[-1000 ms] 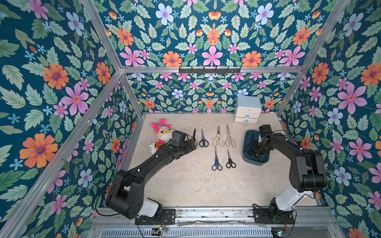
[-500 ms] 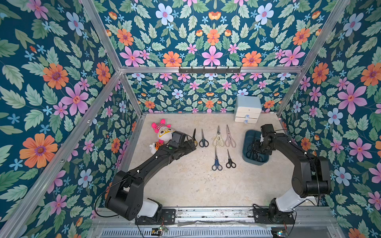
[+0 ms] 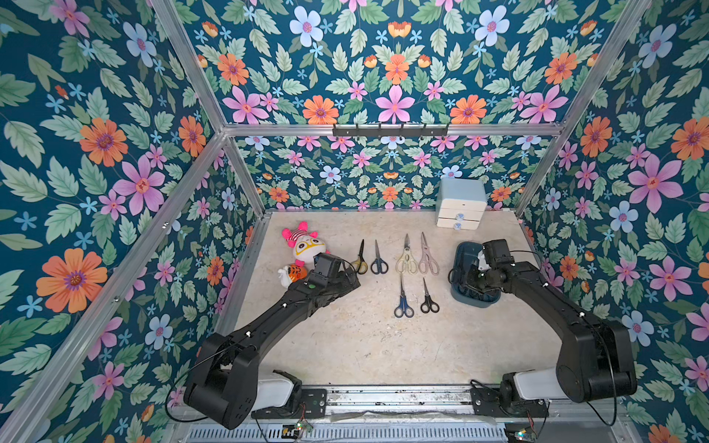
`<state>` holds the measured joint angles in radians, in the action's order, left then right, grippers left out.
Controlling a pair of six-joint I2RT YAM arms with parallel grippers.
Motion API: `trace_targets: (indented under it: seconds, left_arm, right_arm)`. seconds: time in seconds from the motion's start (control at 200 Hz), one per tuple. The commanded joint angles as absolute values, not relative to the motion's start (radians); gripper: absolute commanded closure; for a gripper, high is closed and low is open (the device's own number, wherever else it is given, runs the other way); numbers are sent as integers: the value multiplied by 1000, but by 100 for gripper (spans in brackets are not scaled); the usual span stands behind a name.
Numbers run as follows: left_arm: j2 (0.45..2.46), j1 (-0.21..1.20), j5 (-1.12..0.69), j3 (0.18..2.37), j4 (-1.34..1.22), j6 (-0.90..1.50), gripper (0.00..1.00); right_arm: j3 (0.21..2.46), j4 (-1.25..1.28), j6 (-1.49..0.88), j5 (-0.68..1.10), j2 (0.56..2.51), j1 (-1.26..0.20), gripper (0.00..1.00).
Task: Take the scissors out of the storage box
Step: Place the scissors at the center of the board.
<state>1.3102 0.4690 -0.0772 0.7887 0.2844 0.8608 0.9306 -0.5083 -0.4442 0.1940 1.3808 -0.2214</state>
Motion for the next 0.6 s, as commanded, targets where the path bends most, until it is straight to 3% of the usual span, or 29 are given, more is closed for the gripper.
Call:
trace_targets:
  seconds: [0.0,0.225,0.595]
  left_arm:
    - [1308,466,-63,781,276,863,1]
    - [1312,432,-89,758,271,838,1]
    - [1259,258,-206,700,277,757,1]
  right_arm:
    - [919,-439,-563,196,1338,-307,100]
    - [916,-391,-694,140,1327,-544,100]
    - [1007,-339,-872,79,1570,-888,100]
